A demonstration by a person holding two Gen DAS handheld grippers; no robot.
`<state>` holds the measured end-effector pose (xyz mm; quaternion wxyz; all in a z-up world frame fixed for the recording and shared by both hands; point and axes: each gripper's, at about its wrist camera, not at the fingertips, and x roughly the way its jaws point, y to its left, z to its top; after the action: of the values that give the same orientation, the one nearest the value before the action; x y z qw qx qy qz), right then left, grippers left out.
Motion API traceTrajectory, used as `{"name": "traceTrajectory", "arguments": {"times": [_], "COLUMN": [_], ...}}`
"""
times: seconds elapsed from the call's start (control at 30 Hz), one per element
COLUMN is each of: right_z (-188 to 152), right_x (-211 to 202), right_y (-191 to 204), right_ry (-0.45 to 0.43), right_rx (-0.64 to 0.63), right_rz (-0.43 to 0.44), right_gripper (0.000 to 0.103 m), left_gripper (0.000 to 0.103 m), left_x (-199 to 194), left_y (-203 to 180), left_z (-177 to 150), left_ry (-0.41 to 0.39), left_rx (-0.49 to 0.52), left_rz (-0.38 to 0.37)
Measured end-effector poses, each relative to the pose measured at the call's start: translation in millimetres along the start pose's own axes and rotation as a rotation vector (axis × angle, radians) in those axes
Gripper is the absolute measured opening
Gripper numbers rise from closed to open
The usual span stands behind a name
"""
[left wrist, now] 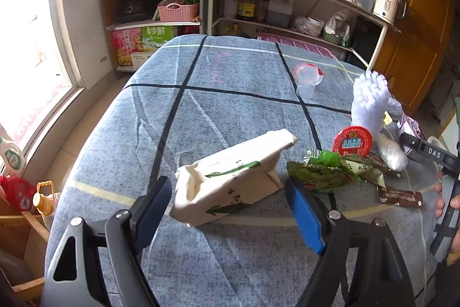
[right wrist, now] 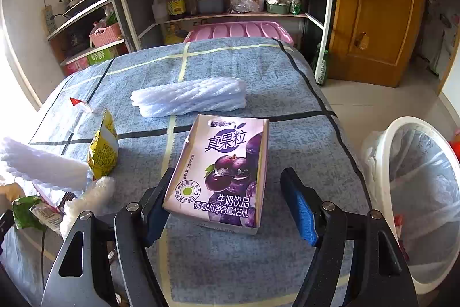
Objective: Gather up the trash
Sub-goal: 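Grasp the paper bag with the left gripper while the right grasps the grape milk carton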
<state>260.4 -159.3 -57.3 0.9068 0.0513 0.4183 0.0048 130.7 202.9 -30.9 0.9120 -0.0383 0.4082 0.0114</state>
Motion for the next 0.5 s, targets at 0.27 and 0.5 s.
{"name": "traceTrajectory", "arguments": {"times": [0.27,0.5], "right_z": [-5,-6], "right_x": [-9,-9], "right_y": [-18,-26], "right_ry": [-0.015,-0.014], "right_rx": [0.05,0.08], "right_rz": [0.013,0.05], "right_gripper": [0.059,0.058], "left_gripper": [0.083,0.083], "left_x": [10,20], "left_y": [-8,-8], "left_z": [6,9], "left_ry": [0.017,0.047], "left_rx": [0.062,0.09], "left_rz": [0.004,-0.032]}}
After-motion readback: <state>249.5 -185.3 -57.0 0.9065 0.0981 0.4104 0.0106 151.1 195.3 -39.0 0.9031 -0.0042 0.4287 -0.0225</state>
